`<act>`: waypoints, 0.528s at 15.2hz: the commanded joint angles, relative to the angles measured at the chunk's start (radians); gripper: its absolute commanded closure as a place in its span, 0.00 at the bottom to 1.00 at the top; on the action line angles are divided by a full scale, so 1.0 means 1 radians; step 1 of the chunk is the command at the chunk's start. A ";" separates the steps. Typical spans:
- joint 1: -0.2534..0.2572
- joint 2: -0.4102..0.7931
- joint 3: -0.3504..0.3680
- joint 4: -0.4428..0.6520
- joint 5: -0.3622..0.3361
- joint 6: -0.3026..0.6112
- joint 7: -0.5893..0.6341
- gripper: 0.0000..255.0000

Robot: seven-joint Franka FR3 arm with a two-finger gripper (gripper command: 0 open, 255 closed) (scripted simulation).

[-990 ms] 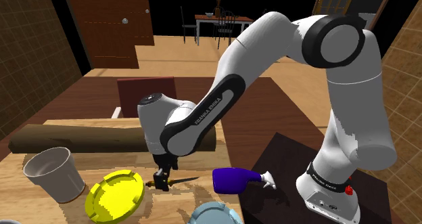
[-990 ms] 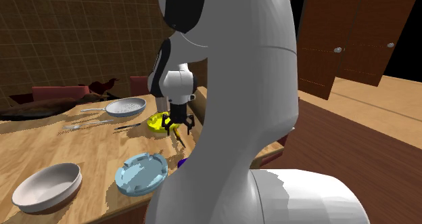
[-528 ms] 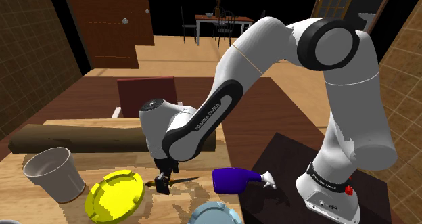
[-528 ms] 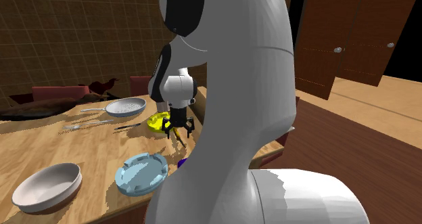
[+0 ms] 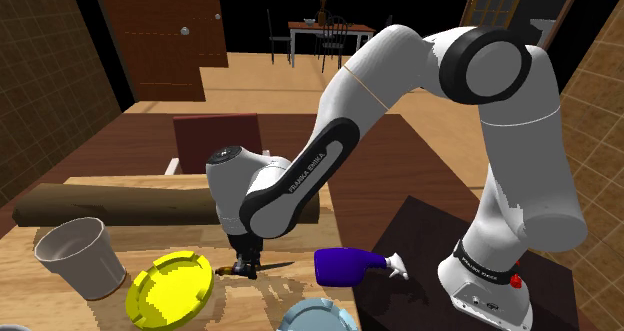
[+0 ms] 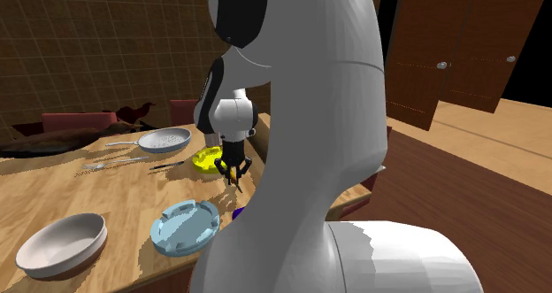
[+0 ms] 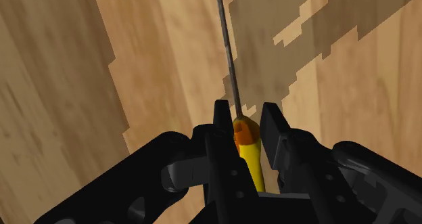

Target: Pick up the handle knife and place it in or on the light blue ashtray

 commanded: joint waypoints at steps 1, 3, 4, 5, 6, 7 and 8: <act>0.000 0.000 0.000 0.000 0.000 0.000 0.000 1.00; 0.000 0.000 0.000 0.000 0.000 0.000 0.000 1.00; 0.000 0.000 0.000 0.000 0.000 0.000 0.000 1.00; 0.000 0.000 0.000 0.000 0.000 0.000 0.000 1.00; -0.002 -0.010 0.003 0.000 0.004 -0.010 -0.001 1.00; -0.004 -0.021 0.005 -0.001 0.007 -0.019 -0.003 1.00; -0.006 -0.030 0.008 0.000 0.011 -0.029 -0.005 1.00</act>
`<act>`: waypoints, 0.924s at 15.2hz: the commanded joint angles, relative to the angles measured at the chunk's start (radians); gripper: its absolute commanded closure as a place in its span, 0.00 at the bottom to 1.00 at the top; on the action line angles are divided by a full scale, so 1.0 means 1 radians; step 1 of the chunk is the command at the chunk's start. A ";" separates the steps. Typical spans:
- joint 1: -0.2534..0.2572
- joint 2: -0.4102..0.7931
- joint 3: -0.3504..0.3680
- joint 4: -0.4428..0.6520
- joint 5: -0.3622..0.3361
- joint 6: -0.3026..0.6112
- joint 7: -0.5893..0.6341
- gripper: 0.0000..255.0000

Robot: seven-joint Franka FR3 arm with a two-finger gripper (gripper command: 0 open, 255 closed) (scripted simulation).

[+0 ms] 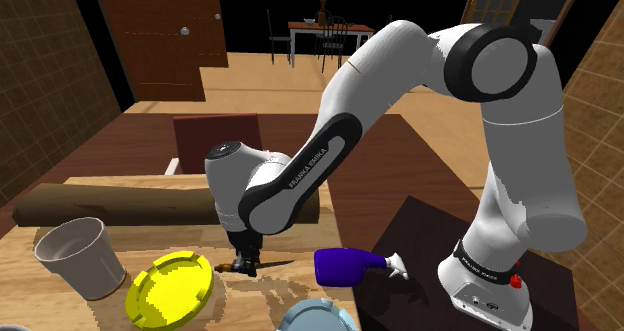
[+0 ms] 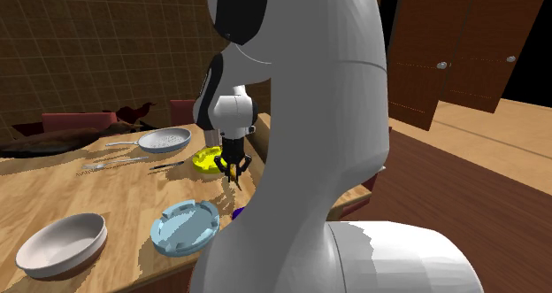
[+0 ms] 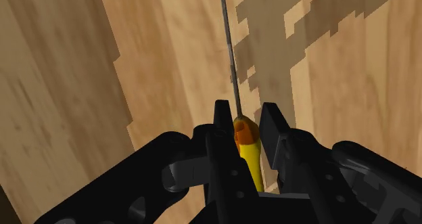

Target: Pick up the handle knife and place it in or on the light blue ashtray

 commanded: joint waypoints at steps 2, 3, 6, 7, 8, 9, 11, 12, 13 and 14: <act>-0.006 -0.030 0.008 0.000 0.011 -0.029 -0.004 1.00; -0.008 -0.040 0.010 0.001 0.014 -0.039 -0.006 1.00; -0.013 -0.068 0.017 0.005 0.025 -0.071 -0.011 1.00; -0.015 -0.077 0.019 0.007 0.029 -0.081 -0.012 1.00; -0.016 -0.086 0.021 0.009 0.032 -0.092 -0.014 1.00; -0.018 -0.095 0.023 0.011 0.036 -0.102 -0.015 1.00; -0.021 -0.113 0.026 0.016 0.043 -0.124 -0.018 1.00; -0.022 -0.121 0.028 0.019 0.046 -0.135 -0.019 1.00; -0.024 -0.130 0.030 0.022 0.049 -0.146 -0.020 1.00; -0.025 -0.138 0.031 0.025 0.052 -0.157 -0.022 1.00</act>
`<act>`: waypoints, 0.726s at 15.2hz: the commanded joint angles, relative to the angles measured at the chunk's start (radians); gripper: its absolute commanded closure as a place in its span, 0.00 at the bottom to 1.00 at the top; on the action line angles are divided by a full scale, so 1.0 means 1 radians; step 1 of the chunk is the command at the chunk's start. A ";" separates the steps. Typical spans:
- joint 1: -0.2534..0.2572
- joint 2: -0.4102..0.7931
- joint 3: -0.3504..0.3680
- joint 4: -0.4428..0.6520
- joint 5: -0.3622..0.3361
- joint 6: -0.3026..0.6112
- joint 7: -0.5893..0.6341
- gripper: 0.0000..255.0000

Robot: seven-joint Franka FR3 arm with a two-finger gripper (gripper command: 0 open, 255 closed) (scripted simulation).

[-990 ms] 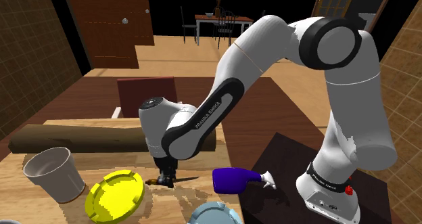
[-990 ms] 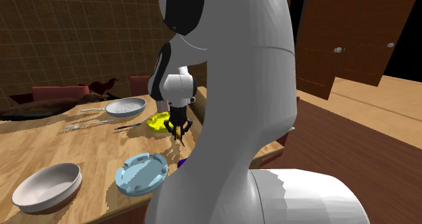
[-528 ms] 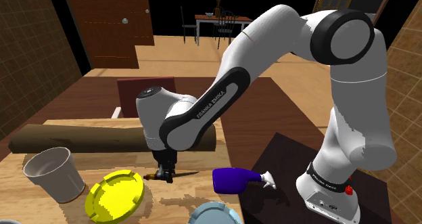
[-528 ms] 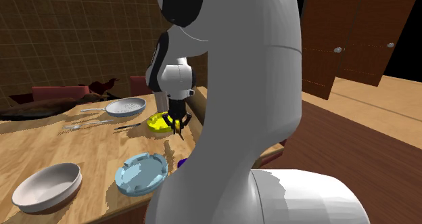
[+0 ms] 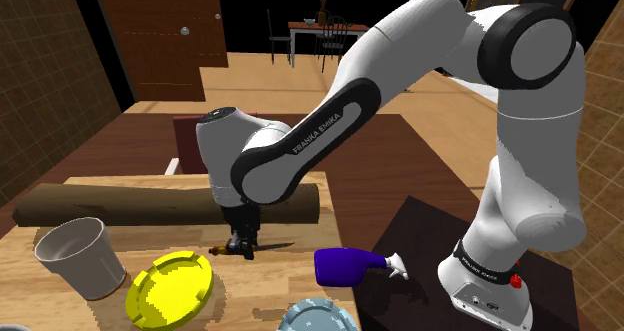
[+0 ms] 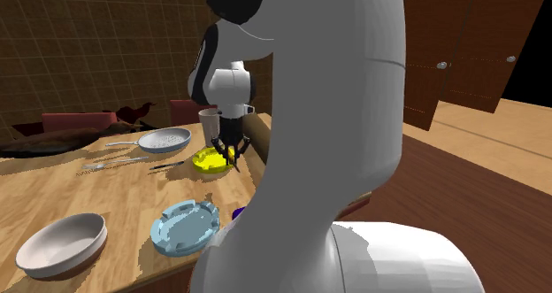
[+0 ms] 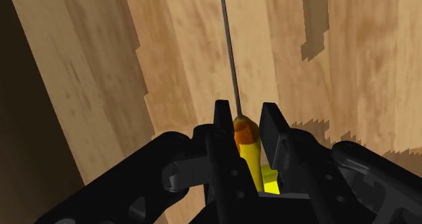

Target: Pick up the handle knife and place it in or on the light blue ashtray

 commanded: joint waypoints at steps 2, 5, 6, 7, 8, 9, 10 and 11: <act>-0.005 -0.027 0.005 0.008 0.010 -0.033 -0.005 1.00; 0.004 -0.080 0.023 -0.066 0.031 -0.009 0.014 1.00; 0.009 -0.105 0.032 -0.101 0.042 0.003 0.024 1.00; 0.015 -0.130 0.042 -0.135 0.053 0.015 0.033 1.00; 0.021 -0.155 0.051 -0.167 0.065 0.026 0.043 1.00; 0.027 -0.179 0.061 -0.199 0.077 0.036 0.052 1.00; 0.034 -0.202 0.072 -0.229 0.090 0.046 0.062 1.00; 0.042 -0.226 0.082 -0.258 0.103 0.055 0.072 1.00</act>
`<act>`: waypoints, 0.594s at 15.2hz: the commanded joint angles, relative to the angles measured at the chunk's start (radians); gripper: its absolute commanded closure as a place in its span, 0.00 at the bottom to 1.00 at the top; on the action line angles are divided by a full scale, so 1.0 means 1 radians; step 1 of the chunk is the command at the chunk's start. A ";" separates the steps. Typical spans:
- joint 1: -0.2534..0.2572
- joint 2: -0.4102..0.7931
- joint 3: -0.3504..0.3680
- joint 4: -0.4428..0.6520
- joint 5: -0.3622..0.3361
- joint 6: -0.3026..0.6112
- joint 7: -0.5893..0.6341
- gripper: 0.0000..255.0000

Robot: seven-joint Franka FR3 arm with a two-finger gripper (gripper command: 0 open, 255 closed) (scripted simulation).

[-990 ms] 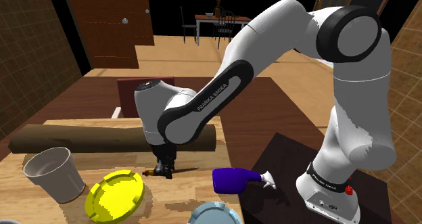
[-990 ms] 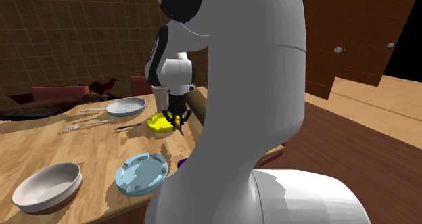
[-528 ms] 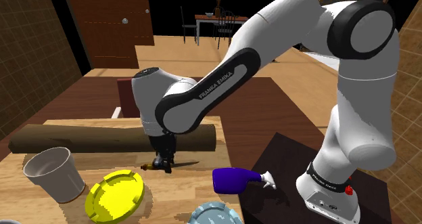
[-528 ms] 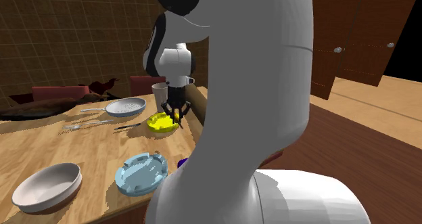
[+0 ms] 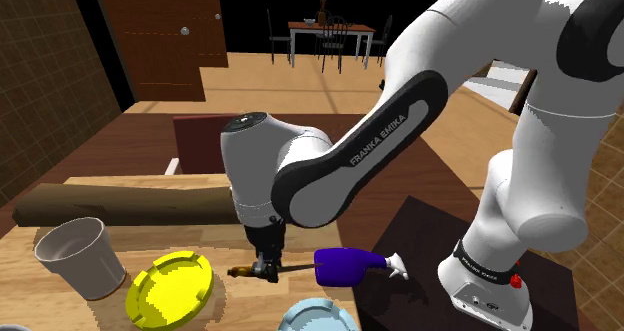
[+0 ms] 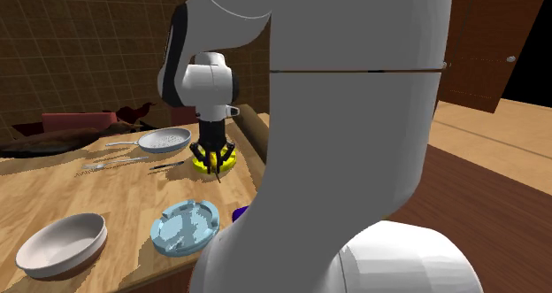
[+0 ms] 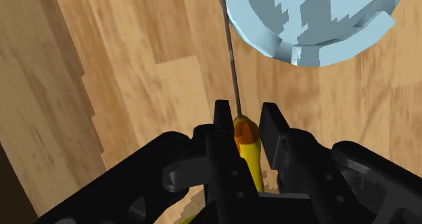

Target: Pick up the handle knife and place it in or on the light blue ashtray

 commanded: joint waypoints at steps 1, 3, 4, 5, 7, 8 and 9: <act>0.017 -0.040 0.021 -0.055 0.024 0.022 0.024 1.00; 0.035 -0.085 0.043 -0.108 0.054 0.037 0.043 1.00; 0.045 -0.106 0.055 -0.133 0.069 0.044 0.054 1.00; 0.055 -0.128 0.066 -0.156 0.086 0.050 0.064 1.00; 0.077 -0.169 0.090 -0.200 0.119 0.060 0.086 1.00; 0.090 -0.189 0.102 -0.220 0.136 0.064 0.097 1.00; 0.107 -0.215 0.119 -0.245 0.159 0.070 0.113 1.00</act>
